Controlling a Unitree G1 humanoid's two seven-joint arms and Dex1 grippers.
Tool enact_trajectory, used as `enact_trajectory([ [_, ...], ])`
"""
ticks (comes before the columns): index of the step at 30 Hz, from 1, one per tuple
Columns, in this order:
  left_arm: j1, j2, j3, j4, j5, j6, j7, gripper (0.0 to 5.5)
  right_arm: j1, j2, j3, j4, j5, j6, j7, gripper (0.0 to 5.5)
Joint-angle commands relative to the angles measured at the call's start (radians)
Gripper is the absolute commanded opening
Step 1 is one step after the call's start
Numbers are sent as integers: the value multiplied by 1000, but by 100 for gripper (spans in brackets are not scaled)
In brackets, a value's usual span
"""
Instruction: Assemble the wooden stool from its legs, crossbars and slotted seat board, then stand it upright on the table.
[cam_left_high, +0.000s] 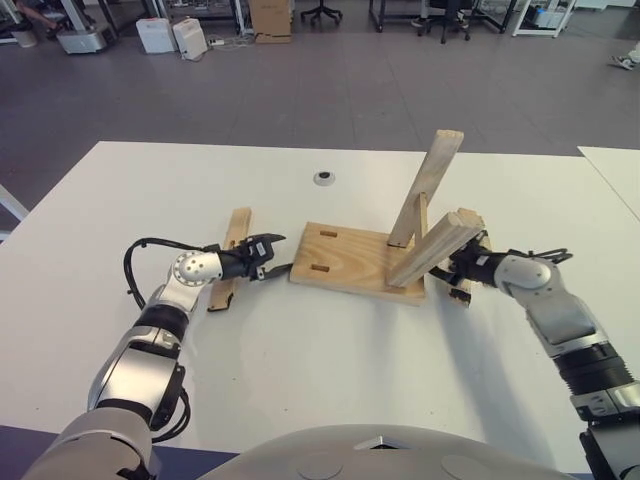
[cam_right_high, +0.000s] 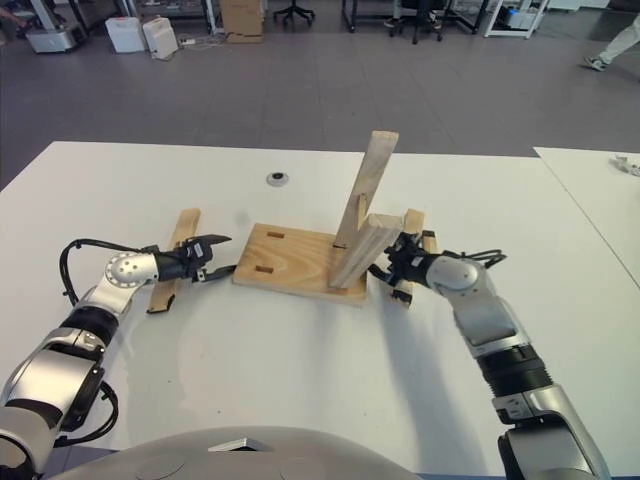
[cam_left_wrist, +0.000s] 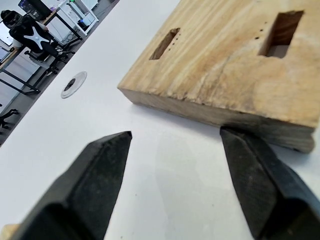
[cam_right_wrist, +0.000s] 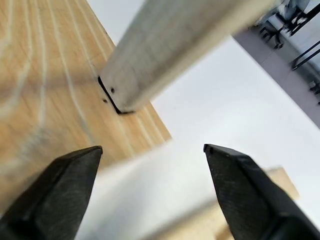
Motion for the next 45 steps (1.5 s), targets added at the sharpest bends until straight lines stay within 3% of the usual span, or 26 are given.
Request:
enact_trajectory([
  [1,61,13,-9,-21,22,49,-14,327,-44,-20,-18,77,-23,-10,24,381],
  [8,142,7,-25,-178,-8,88,-61,327,-109,66,93,176,-101,-104,82,381],
  [11,291,12,-36,-491,-198,265,-197,327,-206,133,114,307,-120,-157,89,381],
  [15,560,158,-125,-1026,-398,589,-330,327,-382,230,34,609,-74,-306,85,381],
  [17,627,198,-111,-1108,-408,636,-326,327,-425,229,0,702,-72,-361,83,381],
  [21,604,276,28,-1126,-431,689,-315,327,-444,143,-39,801,-90,-451,95,381],
  [25,422,302,165,-1051,-428,694,-264,327,-391,-15,-76,726,-87,-479,199,381],
  [33,149,206,5,-502,-3,389,-35,327,53,-222,-101,-69,161,-119,554,381],
  [37,88,141,-54,-294,85,248,19,327,114,-207,-48,-181,82,-87,493,381],
  [40,80,96,-66,-221,79,182,20,327,109,-122,-7,-176,-20,-105,340,381],
  [45,221,65,-101,-378,-13,111,-82,327,57,12,76,-65,-192,-109,114,381],
])
